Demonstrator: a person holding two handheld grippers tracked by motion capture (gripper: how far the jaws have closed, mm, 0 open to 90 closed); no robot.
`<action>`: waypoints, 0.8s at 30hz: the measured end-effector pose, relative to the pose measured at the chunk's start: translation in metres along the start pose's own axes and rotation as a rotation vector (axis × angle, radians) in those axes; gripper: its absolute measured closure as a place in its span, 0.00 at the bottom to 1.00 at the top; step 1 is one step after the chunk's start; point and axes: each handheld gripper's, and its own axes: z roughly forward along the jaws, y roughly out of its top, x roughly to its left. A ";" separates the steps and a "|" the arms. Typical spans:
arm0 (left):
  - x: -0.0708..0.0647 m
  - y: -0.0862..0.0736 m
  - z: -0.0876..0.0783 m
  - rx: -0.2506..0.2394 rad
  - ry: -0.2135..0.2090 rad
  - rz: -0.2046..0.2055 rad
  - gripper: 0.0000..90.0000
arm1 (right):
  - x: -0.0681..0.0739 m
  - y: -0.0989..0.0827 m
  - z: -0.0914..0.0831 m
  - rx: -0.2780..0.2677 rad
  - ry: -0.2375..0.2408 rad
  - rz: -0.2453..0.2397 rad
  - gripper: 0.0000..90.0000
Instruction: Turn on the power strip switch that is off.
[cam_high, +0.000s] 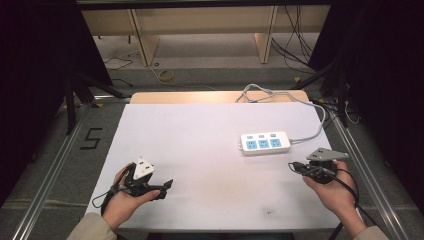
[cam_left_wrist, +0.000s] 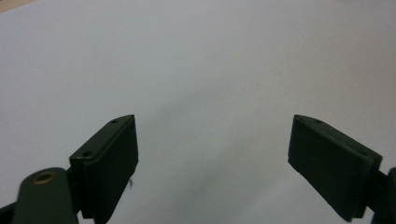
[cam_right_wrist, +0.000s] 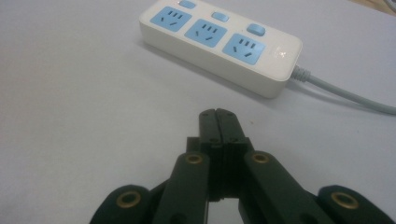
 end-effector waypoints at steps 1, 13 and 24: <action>0.000 0.000 0.000 -0.002 0.000 -0.001 0.18 | -0.001 0.001 0.001 0.002 -0.001 0.003 1.00; 0.000 0.000 0.000 -0.004 0.002 -0.005 0.18 | -0.005 0.006 0.008 0.010 -0.009 0.007 1.00; 0.000 0.000 0.000 -0.001 0.001 -0.005 0.18 | -0.007 0.011 0.013 0.017 -0.013 0.005 1.00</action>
